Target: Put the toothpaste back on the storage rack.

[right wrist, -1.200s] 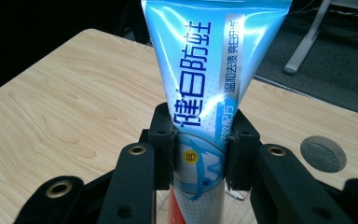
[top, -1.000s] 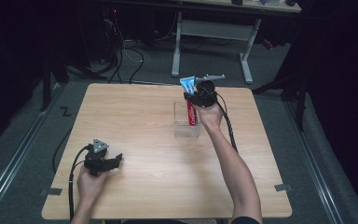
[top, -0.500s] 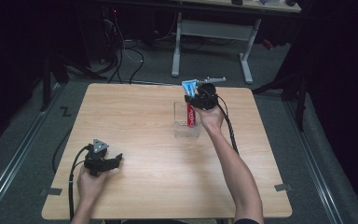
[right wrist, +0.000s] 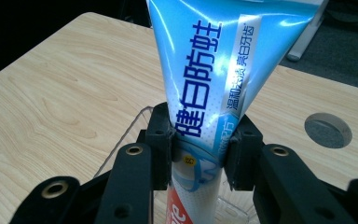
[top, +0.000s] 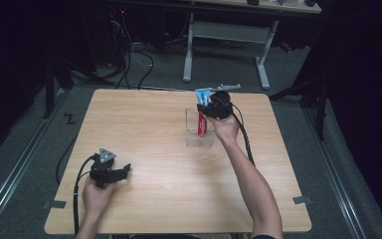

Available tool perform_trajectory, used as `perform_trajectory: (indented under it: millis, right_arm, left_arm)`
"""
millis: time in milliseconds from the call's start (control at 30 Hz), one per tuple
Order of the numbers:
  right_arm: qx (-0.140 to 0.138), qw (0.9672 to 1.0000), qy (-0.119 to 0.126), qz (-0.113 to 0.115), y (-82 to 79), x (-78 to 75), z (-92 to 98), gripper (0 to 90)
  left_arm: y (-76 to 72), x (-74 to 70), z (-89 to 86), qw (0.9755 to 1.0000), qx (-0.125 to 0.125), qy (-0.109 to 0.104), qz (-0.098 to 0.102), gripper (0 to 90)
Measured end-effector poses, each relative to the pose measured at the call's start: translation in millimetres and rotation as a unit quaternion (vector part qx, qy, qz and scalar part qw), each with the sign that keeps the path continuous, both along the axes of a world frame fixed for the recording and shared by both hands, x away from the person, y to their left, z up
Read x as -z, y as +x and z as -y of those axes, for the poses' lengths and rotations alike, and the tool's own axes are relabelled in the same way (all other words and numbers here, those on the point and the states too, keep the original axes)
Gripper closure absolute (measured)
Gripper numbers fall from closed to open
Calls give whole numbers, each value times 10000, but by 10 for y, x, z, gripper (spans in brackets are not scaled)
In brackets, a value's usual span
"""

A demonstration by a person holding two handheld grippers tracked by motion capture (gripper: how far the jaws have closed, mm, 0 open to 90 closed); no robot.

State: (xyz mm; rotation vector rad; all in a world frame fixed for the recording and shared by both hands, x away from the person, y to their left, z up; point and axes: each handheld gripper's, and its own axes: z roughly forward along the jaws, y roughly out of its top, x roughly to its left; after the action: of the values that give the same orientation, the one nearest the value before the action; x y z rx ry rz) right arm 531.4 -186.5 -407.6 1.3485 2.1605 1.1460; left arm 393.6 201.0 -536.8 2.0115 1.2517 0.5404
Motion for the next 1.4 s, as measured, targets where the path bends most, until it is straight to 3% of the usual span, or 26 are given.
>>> perform_trajectory:
  millis: [567, 867, 1133, 1400]
  right_arm:
    - [45, 9999, 2, -158, -37, 82, 61, 671]
    - [91, 9999, -5, -59, -71, 98, 123, 662]
    - [203, 9994, -270, 53, -98, 78, 142, 633]
    - [245, 9991, -334, 94, -110, 82, 167, 630]
  left_arm:
    - [0, 0, 1, 10000, -5, 0, 2, 284]
    - [0, 0, 1, 10000, -5, 1, 2, 284]
    - [0, 0, 1, 10000, -9, 1, 3, 284]
    - [0, 0, 1, 10000, -6, 3, 2, 284]
